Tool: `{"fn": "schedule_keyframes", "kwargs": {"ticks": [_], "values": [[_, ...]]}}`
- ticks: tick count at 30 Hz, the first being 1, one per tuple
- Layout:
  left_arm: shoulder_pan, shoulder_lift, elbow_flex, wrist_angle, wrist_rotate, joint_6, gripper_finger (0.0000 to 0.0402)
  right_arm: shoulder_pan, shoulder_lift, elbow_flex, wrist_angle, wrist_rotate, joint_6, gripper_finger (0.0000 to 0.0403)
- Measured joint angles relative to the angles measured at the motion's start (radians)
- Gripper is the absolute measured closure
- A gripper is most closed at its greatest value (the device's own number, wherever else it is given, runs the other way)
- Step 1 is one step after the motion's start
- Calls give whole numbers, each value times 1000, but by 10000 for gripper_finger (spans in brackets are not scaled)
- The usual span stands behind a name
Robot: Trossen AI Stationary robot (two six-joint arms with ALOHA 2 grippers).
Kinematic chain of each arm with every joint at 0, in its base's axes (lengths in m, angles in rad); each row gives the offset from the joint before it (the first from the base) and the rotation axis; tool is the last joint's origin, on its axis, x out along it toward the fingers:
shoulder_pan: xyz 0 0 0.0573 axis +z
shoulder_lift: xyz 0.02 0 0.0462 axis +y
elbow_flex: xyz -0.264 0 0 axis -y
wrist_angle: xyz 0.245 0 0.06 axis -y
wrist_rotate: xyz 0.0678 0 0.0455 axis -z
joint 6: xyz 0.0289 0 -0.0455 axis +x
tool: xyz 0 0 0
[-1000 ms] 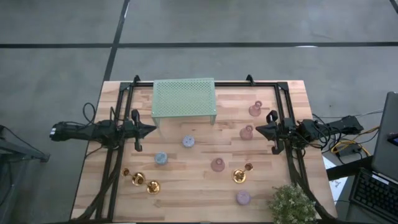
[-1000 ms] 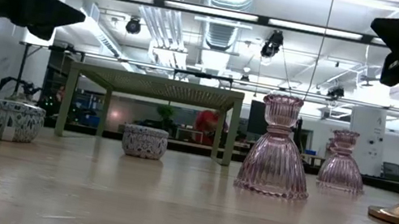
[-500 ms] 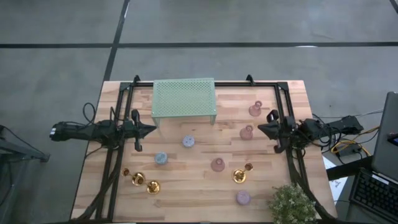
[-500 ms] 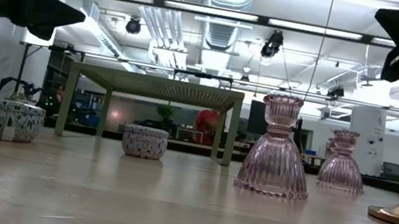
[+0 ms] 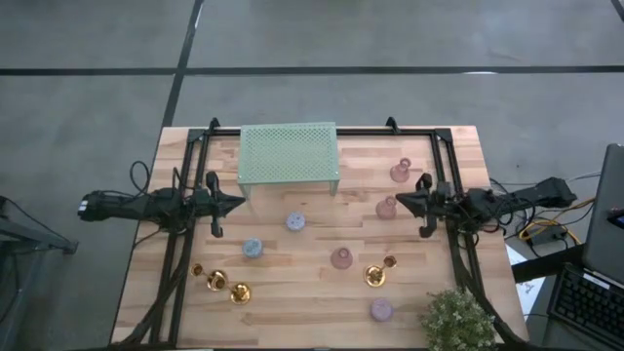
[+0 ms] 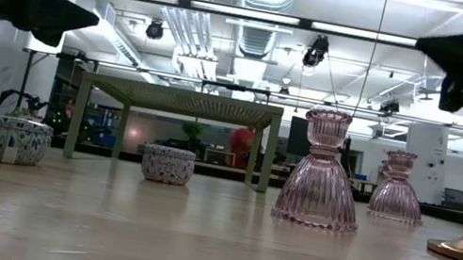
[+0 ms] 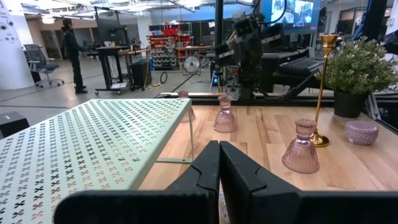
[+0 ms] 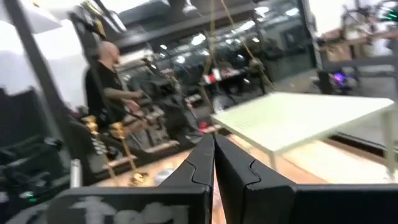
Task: Pick & Place candle stick holders
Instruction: Put the right gold candle holder on the shelf
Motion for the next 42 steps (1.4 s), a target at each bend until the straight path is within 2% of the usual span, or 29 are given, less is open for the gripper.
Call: {"fn": "schedule_keyframes", "kwargs": {"ticks": [4, 8, 12, 17, 20, 28, 32, 38, 42], "values": [[0, 0, 0, 0, 0, 0, 388, -10, 83, 35, -16, 86, 4, 394], [0, 0, 0, 0, 0, 0, 388, -25, 154, 125, -154, 105, 24, 394], [0, 0, 0, 0, 0, 0, 388, -50, 210, 258, -385, 142, 54, 394], [0, 0, 0, 0, 0, 0, 388, -103, 262, 424, -729, 155, 194, 394], [0, 0, 0, 0, 0, 0, 388, -129, 282, 493, -853, 153, 210, 394], [0, 0, 0, 0, 0, 0, 388, -137, 287, 542, -891, 18, 183, 380], [0, 0, 0, 0, 0, 0, 388, -132, 287, 540, -892, -42, 184, 341], [0, 0, 0, 0, 0, 0, 388, -105, 290, 511, -891, -280, 123, 277], [0, 0, 0, 0, 0, 0, 388, -39, 331, 467, -814, -315, 121, 248]]}}
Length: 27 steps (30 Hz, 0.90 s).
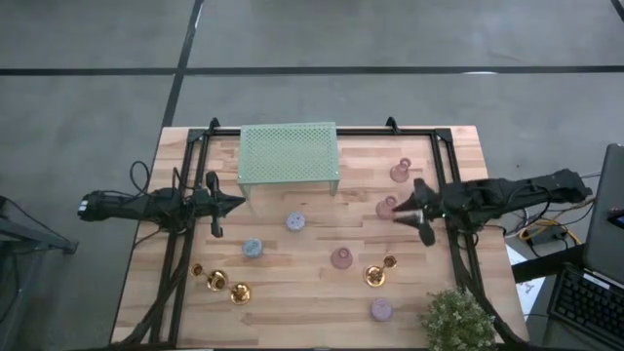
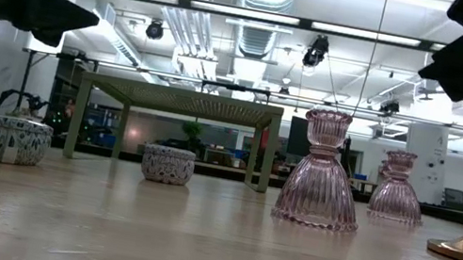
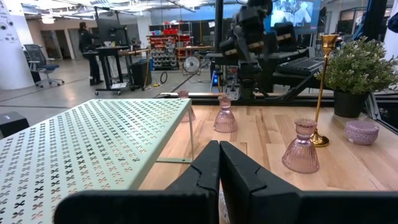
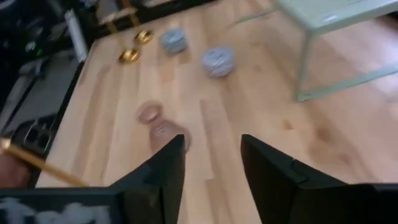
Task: Pick & Place candle stick holders
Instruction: Put the right gold candle holder on the shelf
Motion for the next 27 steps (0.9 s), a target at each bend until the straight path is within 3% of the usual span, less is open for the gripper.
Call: {"fn": "schedule_keyframes", "kwargs": {"ticks": [8, 19, 27], "values": [[0, 0, 0, 0, 0, 0, 388, 192, 156, -8, 118, -5, 68, 225], [0, 0, 0, 0, 0, 0, 388, 425, 308, 4, 306, -2, 152, 242], [0, 0, 0, 0, 0, 0, 388, 520, 377, 8, 350, 218, 94, 258]]}}
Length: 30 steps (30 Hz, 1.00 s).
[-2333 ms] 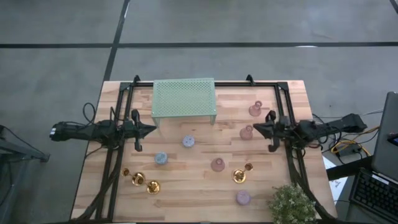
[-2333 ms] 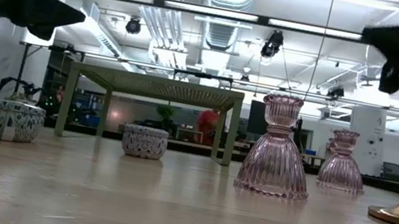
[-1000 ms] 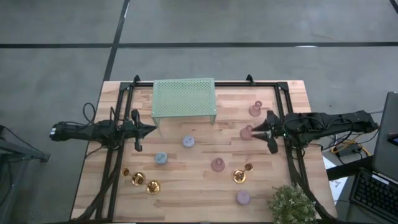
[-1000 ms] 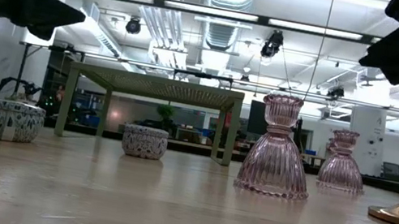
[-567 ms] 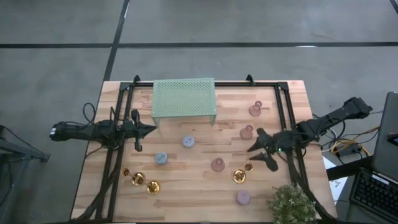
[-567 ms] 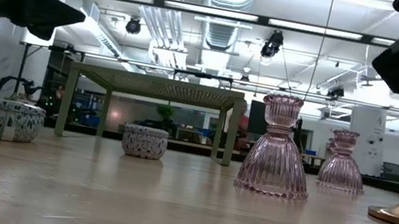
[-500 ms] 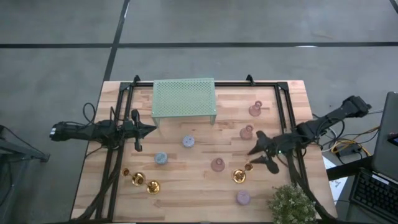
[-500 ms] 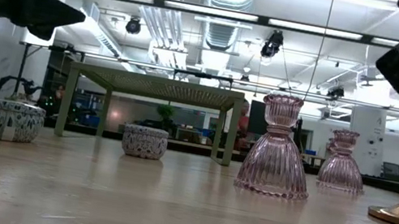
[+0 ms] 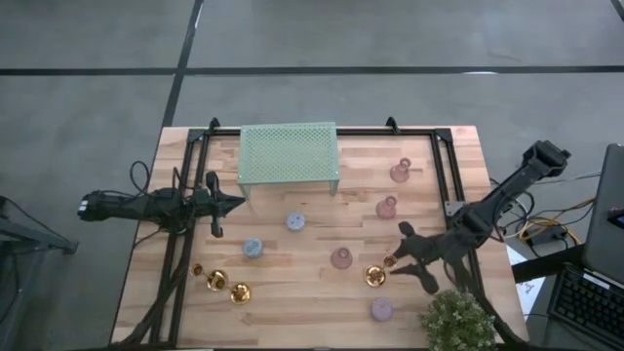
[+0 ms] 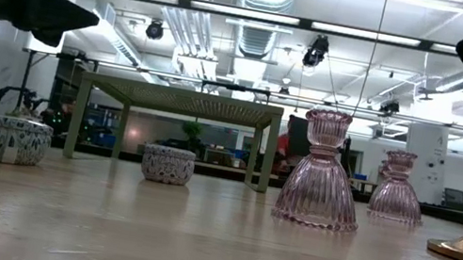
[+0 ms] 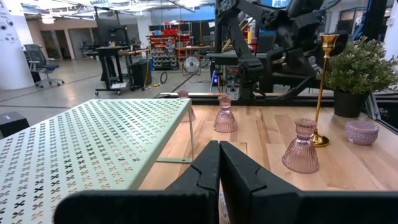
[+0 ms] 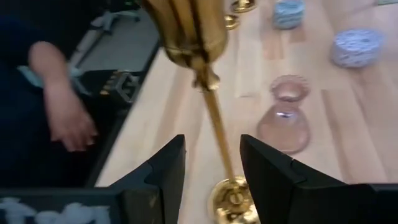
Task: Pick & Place candle stick holders
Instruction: Put the right gold candle holder on the shelf
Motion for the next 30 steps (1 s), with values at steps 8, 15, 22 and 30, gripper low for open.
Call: {"fn": "schedule_keyframes", "kwargs": {"ticks": [8, 15, 22, 30], "values": [[0, 0, 0, 0, 0, 0, 388, 27, 88, 0, 132, 70, -42, 271], [0, 0, 0, 0, 0, 0, 388, 26, 158, 0, 249, 88, -133, 287], [0, 0, 0, 0, 0, 0, 388, 26, 160, 0, 249, 99, -143, 322], [0, 0, 0, 0, 0, 0, 388, 26, 112, 5, 268, 106, -146, 383]]}}
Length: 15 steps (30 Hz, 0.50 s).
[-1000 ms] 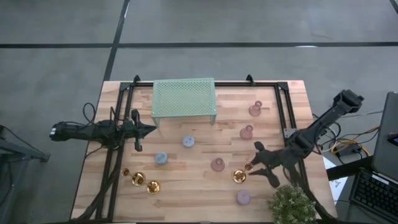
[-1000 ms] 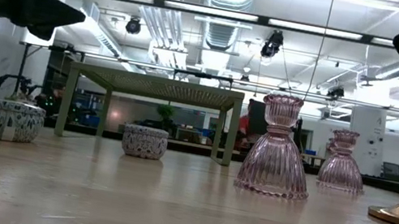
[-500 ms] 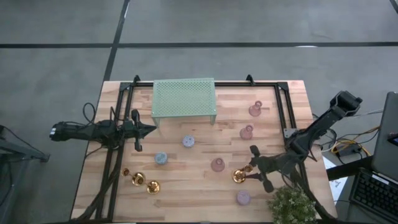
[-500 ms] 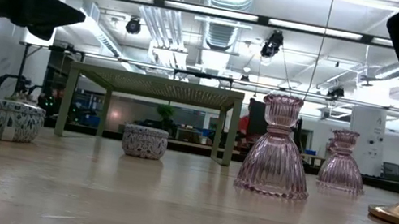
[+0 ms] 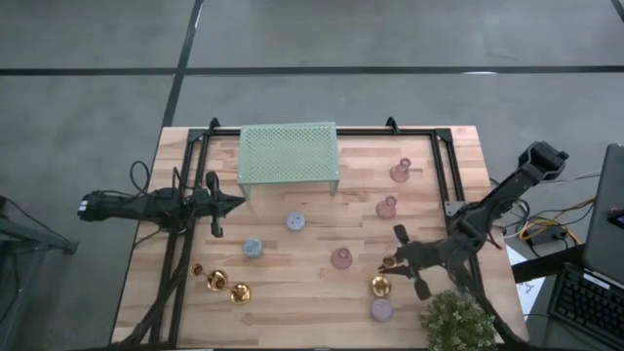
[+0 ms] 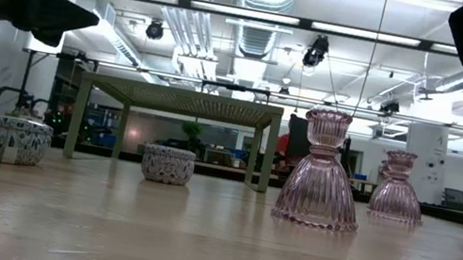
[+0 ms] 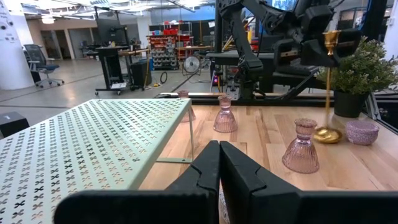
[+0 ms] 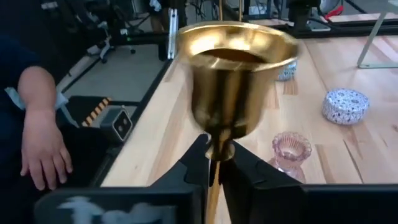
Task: Pick & Place candle stick holders
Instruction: Put the right gold candle holder on the shelf
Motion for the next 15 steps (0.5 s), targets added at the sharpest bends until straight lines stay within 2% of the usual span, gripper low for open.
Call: {"fn": "schedule_keyframes", "kwargs": {"ticks": [4, 12, 15], "values": [[0, 0, 0, 0, 0, 0, 388, 0, -8, 20, 1, 24, -19, 387], [0, 0, 0, 0, 0, 0, 388, -8, -8, 108, -6, 154, -117, 388], [0, 0, 0, 0, 0, 0, 388, -38, -6, 155, -6, 172, -152, 389]]}}
